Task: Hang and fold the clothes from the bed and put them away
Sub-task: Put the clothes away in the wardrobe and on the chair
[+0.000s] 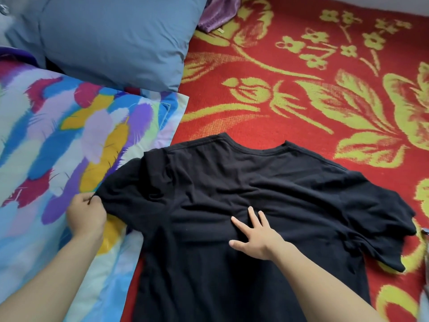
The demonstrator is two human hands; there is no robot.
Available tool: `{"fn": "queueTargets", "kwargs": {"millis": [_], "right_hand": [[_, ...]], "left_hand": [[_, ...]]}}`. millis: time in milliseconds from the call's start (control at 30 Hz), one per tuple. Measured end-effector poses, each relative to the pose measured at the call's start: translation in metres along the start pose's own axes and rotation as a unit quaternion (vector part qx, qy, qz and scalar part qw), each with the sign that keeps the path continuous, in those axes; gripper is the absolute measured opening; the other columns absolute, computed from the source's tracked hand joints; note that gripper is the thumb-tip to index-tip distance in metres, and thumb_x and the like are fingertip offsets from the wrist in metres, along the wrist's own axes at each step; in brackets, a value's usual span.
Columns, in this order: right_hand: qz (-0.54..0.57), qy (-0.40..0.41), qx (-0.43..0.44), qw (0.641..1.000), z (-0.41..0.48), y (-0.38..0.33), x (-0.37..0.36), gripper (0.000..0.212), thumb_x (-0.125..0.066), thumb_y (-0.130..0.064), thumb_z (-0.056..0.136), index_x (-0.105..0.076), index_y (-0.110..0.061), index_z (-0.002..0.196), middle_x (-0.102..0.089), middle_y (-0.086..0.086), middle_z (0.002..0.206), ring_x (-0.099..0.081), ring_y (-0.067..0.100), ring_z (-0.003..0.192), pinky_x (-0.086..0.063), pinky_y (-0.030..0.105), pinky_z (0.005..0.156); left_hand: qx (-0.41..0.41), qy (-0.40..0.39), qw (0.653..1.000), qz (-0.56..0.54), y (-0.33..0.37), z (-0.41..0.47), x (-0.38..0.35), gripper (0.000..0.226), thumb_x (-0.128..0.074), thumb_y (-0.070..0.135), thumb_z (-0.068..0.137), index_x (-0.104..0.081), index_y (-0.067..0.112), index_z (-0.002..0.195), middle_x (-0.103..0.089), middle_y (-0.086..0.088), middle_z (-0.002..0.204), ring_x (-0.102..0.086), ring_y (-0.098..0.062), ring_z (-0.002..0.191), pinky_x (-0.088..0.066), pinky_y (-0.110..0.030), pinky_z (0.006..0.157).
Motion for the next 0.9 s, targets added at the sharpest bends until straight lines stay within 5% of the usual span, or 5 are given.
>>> {"fn": "queueTargets", "kwargs": {"millis": [333,600,700,800,900], "right_hand": [[0.006,0.012,0.0,1.0,0.004,0.003,-0.003,0.07,-0.036,-0.069,0.086,0.0,-0.052,0.144,0.027,-0.005,0.154,0.025,0.023,0.142,-0.019,0.04,0.114],[-0.015,0.016,0.005,1.0,0.003,0.002,-0.005,0.073,-0.035,-0.07,0.085,0.004,-0.051,0.144,0.029,-0.002,0.153,0.025,0.026,0.142,-0.017,0.039,0.115],[-0.012,0.012,0.005,1.0,0.003,0.002,-0.005,0.073,-0.035,-0.069,0.085,0.005,-0.051,0.143,0.03,-0.002,0.153,0.025,0.025,0.141,-0.017,0.04,0.114],[-0.01,0.009,0.003,1.0,0.003,0.004,-0.005,0.074,-0.033,-0.07,0.085,0.001,-0.046,0.146,0.029,-0.001,0.153,0.026,0.025,0.141,-0.016,0.041,0.114],[-0.011,0.01,0.005,1.0,0.004,0.005,-0.006,0.073,-0.031,-0.071,0.085,-0.009,-0.04,0.148,0.025,0.001,0.155,0.026,0.025,0.141,-0.014,0.042,0.115]], "left_hand": [[-0.017,-0.147,0.965,0.215,0.062,0.006,-0.041,0.033,-0.066,0.031,0.083,-0.054,0.001,0.083,-0.056,-0.016,0.082,-0.056,-0.036,0.082,-0.036,-0.034,0.061],[-0.066,0.053,0.987,-0.139,0.071,-0.056,0.0,0.024,-0.049,0.021,0.093,-0.058,0.0,0.087,-0.06,-0.026,0.091,-0.05,-0.035,0.08,-0.04,-0.034,0.074],[-0.289,-0.069,0.951,-0.08,0.102,-0.136,-0.031,0.031,-0.044,0.017,0.089,-0.067,-0.002,0.098,-0.065,-0.02,0.091,-0.061,-0.035,0.079,-0.04,-0.03,0.069],[-0.561,-0.299,0.756,0.156,0.099,-0.22,-0.079,0.042,-0.047,0.026,0.082,-0.067,0.021,0.119,-0.058,-0.014,0.13,-0.067,-0.022,0.071,-0.051,-0.025,0.055],[-0.392,-0.415,0.774,0.276,0.048,-0.212,-0.107,0.059,-0.044,0.051,0.093,-0.025,0.038,0.147,-0.003,-0.001,0.16,-0.047,-0.02,0.124,-0.042,-0.03,0.093]]}}
Point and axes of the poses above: each hand's wrist, its own z-axis towards the middle knuckle, its own x-axis out of the back of the hand, y = z × x, the point moved 6 cm from there along z, towards the middle knuckle
